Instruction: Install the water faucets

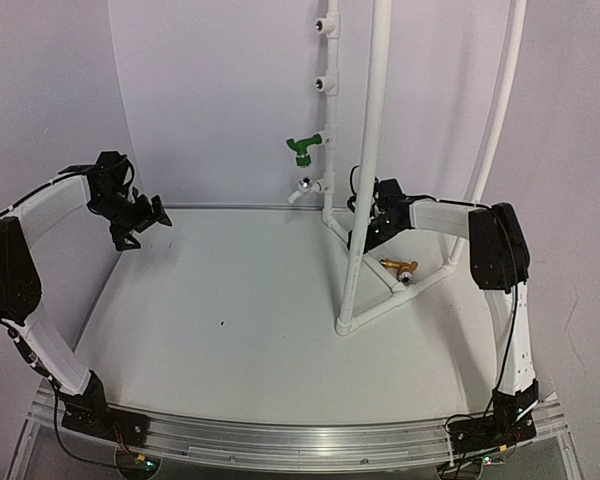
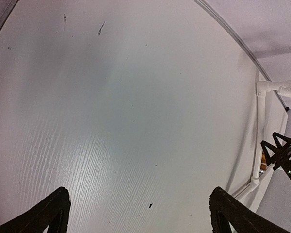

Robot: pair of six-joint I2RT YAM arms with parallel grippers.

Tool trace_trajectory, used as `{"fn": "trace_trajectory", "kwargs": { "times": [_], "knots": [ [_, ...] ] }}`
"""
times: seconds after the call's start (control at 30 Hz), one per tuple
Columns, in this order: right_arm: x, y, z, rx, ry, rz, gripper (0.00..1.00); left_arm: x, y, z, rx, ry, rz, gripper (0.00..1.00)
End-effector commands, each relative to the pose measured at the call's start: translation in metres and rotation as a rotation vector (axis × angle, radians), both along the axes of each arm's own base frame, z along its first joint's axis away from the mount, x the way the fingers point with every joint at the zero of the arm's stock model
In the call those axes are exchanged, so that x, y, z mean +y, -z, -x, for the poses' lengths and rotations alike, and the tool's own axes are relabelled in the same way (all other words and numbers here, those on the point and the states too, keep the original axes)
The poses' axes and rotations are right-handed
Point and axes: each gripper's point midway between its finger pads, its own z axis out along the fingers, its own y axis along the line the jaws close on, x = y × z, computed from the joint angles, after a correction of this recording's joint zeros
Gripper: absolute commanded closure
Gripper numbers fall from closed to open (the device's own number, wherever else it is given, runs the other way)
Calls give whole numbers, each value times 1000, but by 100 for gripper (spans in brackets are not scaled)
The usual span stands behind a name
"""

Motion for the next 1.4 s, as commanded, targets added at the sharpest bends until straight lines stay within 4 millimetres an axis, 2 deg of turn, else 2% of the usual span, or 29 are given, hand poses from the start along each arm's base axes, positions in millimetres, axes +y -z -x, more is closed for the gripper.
{"fn": "trace_trajectory", "kwargs": {
  "times": [0.0,0.1,0.37,0.6,0.83,1.17,1.37],
  "knots": [
    [6,10,-13,-20,3,23,25,-1,-16,-8,-32,-6,-7,0],
    [12,21,-6,-6,-31,44,34,0,-16,-9,-33,-4,-11,0],
    [32,41,31,33,-141,116,62,-2,-10,-12,-24,5,-11,0],
    [42,53,81,95,-259,143,77,-4,-10,-17,-35,18,-3,0],
    [48,65,134,133,-435,175,99,-8,-8,-20,-42,29,16,0],
    [47,57,187,103,-723,201,100,-13,-15,-23,-73,48,39,0],
    [35,61,218,127,-830,235,100,-14,-15,-24,-75,52,43,0]
  ]
}}
